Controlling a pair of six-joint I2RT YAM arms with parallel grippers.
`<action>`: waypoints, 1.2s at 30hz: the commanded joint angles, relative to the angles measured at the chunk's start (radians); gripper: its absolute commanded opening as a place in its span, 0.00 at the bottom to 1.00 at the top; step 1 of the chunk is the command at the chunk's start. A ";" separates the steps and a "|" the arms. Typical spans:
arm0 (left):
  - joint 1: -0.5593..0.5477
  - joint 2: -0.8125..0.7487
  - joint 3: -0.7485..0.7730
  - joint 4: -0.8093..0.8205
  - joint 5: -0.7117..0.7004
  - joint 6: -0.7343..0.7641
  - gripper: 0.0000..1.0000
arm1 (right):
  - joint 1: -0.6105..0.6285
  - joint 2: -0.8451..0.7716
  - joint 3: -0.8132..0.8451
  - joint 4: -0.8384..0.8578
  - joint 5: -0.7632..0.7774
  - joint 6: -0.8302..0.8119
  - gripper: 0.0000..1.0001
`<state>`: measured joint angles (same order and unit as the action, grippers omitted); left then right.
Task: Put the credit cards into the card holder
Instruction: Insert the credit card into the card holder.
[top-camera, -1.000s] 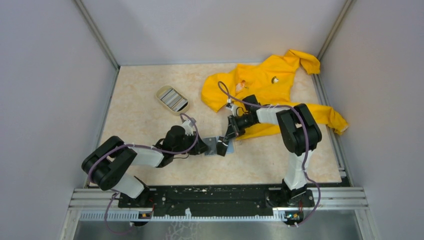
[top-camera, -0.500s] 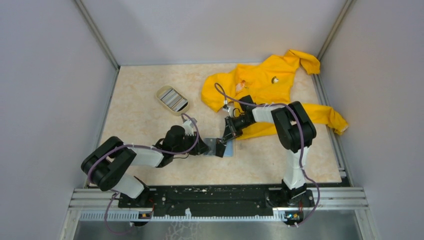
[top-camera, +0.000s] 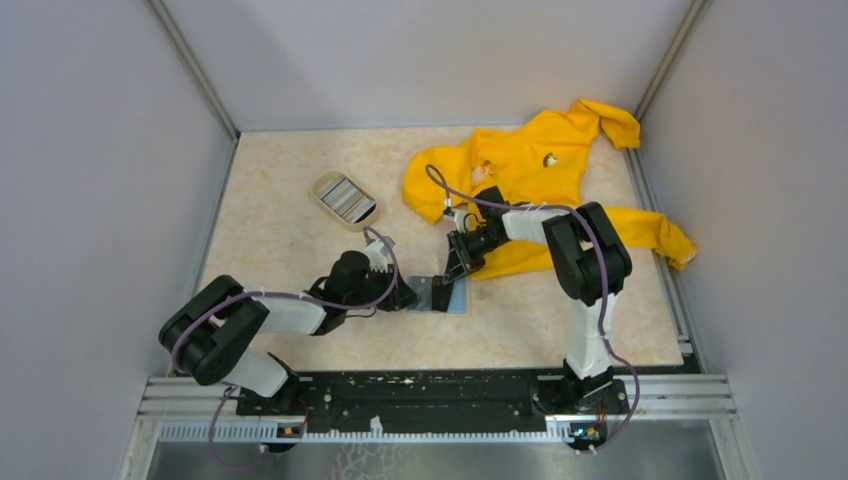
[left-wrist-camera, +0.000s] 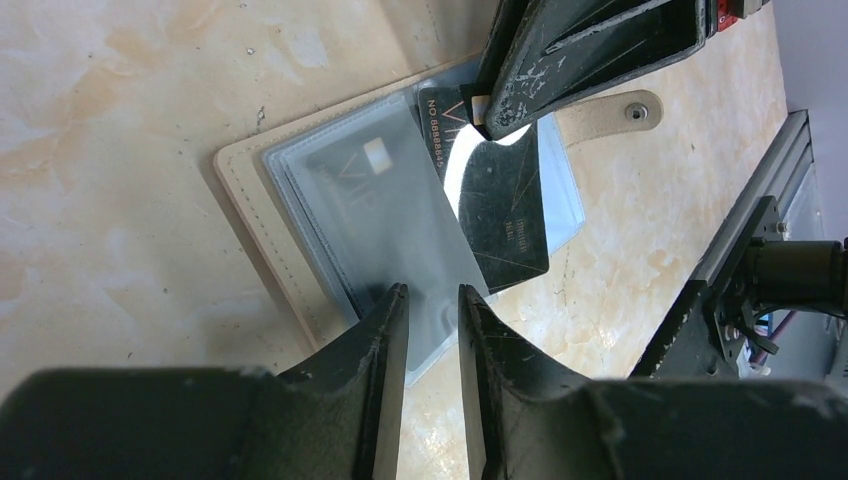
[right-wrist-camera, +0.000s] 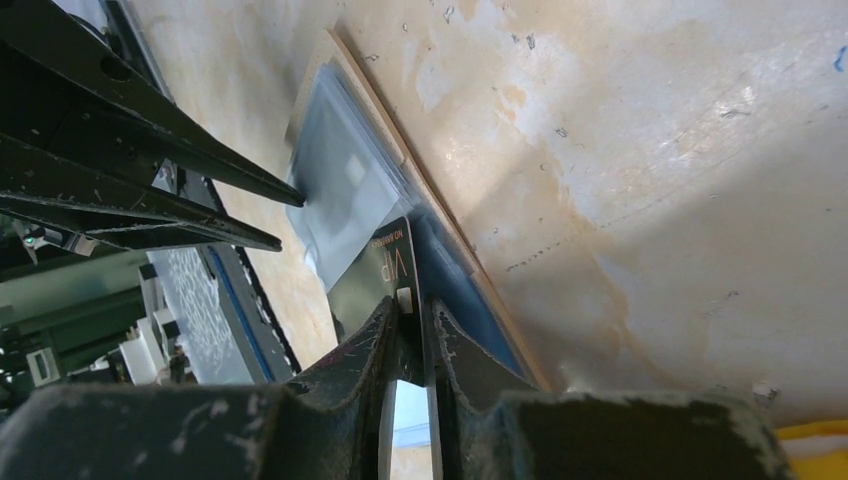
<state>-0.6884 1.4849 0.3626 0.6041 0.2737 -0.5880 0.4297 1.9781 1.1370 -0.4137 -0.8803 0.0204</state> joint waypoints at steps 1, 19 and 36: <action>0.004 -0.008 -0.002 -0.076 -0.020 0.040 0.32 | 0.006 -0.012 0.038 -0.021 0.087 -0.060 0.15; 0.004 0.015 0.029 -0.130 -0.039 0.068 0.33 | 0.039 0.042 0.074 -0.063 0.119 -0.091 0.06; 0.004 0.042 0.057 -0.143 -0.048 0.089 0.33 | 0.042 0.064 0.120 -0.155 0.203 -0.090 0.06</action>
<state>-0.6884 1.4963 0.4118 0.5377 0.2684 -0.5404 0.4618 2.0083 1.2327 -0.5468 -0.7975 -0.0334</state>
